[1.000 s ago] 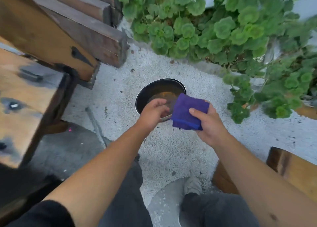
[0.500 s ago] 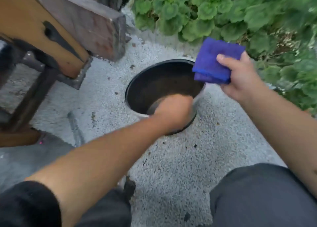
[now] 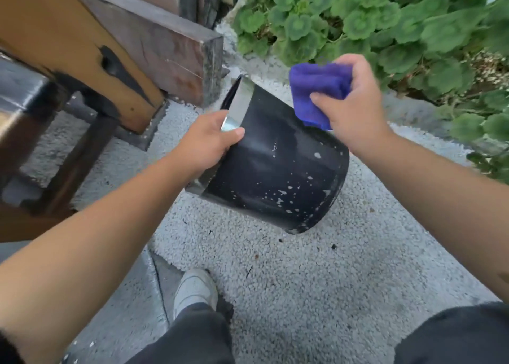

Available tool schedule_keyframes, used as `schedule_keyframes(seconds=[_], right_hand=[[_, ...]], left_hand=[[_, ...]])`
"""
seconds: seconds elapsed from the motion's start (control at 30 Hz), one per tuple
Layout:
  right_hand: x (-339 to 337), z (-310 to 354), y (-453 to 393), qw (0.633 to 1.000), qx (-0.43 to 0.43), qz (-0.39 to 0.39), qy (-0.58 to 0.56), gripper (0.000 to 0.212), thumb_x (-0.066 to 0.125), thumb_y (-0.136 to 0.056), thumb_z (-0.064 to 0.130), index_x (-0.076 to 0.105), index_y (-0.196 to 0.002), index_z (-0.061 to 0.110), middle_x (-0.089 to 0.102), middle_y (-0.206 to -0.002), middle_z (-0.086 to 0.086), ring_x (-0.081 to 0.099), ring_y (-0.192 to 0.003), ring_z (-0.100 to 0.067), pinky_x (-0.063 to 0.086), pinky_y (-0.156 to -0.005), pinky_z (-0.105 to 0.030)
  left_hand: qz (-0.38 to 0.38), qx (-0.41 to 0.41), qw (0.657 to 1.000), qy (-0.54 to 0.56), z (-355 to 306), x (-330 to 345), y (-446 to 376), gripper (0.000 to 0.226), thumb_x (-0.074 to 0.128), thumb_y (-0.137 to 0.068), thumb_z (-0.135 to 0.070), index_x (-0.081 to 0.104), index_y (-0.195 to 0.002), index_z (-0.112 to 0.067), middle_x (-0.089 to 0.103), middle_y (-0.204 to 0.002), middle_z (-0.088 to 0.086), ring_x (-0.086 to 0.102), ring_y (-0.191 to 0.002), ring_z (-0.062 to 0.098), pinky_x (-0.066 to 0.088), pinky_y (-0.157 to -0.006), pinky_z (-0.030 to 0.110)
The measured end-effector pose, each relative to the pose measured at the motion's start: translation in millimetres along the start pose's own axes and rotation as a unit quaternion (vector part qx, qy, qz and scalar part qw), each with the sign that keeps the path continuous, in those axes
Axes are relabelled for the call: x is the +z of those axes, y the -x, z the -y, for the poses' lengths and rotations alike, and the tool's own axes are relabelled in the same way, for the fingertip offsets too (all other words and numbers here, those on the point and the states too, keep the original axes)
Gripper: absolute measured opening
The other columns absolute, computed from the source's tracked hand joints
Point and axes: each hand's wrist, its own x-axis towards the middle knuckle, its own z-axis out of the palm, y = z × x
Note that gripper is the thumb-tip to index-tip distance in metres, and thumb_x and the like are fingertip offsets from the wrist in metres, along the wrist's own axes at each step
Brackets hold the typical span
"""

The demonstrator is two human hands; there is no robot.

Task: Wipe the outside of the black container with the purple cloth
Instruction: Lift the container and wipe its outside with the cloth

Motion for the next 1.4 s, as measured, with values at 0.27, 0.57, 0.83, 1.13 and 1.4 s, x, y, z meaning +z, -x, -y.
schedule_keyframes(seconds=[0.27,0.57,0.83,1.13,1.4], right_hand=[[91,-14,28,0.964,-0.128,0.070,0.223,0.039,0.056,-0.077,-0.003,0.052,-0.109,0.019,0.050,-0.094,0.006,0.053,-0.082,-0.022,0.038,-0.062,-0.032],[125,-39,59,0.874,-0.127,0.187,0.430,0.079,0.061,-0.086,0.005,0.024,-0.153,0.025,0.015,-0.164,-0.007,0.016,-0.147,-0.040,0.037,-0.108,-0.052],[44,-96,82,0.881,0.050,0.138,0.449,0.082,0.054,-0.085,-0.003,0.022,-0.153,0.032,0.016,-0.164,0.003,0.014,-0.149,-0.031,0.035,-0.113,-0.049],[24,-90,70,0.884,0.052,0.139,0.443,0.072,0.047,-0.084,-0.005,0.034,-0.147,0.027,0.040,-0.149,0.000,0.039,-0.134,-0.031,0.048,-0.093,-0.043],[131,-14,112,0.895,-0.148,0.141,0.396,0.062,0.042,-0.081,0.013,0.042,-0.143,0.013,0.043,-0.149,-0.010,0.037,-0.136,-0.040,0.048,-0.096,-0.054]], left_hand=[[-0.063,-0.033,0.995,0.074,42,14,14,0.024,0.058,-0.091,-0.005,0.065,-0.114,-0.008,0.074,-0.104,0.009,0.070,-0.092,0.019,0.055,-0.080,0.032],[-0.066,-0.024,0.990,0.121,39,15,16,0.045,0.056,-0.069,-0.005,0.068,-0.112,-0.015,0.074,-0.104,0.008,0.068,-0.094,0.020,0.052,-0.085,0.034],[-0.084,-0.042,0.992,0.079,58,13,6,0.028,0.053,-0.096,-0.002,0.063,-0.119,-0.016,0.072,-0.110,0.006,0.069,-0.099,0.021,0.054,-0.089,0.038],[0.026,-0.026,0.993,0.115,65,8,19,0.042,0.053,-0.097,-0.020,0.050,-0.136,-0.035,0.066,-0.131,-0.010,0.062,-0.119,0.006,0.050,-0.095,0.026],[-0.015,-0.072,0.972,0.222,52,21,25,0.048,0.036,-0.099,-0.054,0.071,-0.118,-0.027,0.072,-0.119,0.006,0.065,-0.113,0.022,0.048,-0.097,0.039]])
